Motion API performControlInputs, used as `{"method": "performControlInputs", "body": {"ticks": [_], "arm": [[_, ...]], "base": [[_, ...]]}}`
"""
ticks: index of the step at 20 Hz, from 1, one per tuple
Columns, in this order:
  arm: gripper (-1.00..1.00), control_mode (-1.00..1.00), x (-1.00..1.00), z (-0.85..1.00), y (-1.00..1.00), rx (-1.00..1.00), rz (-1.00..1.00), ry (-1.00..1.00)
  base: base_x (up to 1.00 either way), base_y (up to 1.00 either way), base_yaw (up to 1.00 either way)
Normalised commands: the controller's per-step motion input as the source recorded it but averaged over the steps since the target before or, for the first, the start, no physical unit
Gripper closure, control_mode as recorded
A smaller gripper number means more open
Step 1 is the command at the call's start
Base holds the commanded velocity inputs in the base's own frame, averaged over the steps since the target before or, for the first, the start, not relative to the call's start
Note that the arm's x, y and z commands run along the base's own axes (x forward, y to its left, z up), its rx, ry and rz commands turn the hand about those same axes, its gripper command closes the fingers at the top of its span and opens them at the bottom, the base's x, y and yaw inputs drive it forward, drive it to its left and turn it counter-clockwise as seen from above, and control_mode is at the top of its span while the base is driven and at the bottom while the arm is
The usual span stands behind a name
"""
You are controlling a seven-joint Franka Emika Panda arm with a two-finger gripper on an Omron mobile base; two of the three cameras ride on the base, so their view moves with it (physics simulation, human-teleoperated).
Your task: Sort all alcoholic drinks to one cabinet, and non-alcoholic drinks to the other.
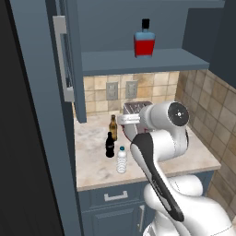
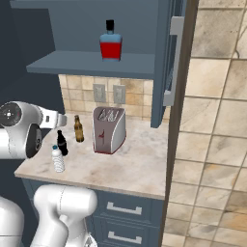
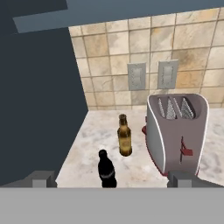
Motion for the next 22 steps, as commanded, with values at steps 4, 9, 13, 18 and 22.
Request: {"method": "performControlInputs", "body": {"ticks": [4,9,13,18,22], "arm": [[-1.0,-1.0,0.43,-0.12,0.0,0.0,0.0,0.0],[-1.0,-1.0,0.35,-0.12,0.0,0.0,0.0,0.0],[-1.0,-1.0,0.4,-0.13,0.0,0.0,0.0,0.0],[-1.0,-1.0,0.45,-0.17,0.01,0.0,0.0,0.01],[-1.0,-1.0,0.43,-0.27,0.0,0.0,0.0,0.0]], "base": [[0.0,0.0,0.0],[0.0,0.0,0.0],[0.0,0.0,0.0],[0.0,0.0,0.0],[0.0,0.0,0.0]]}}
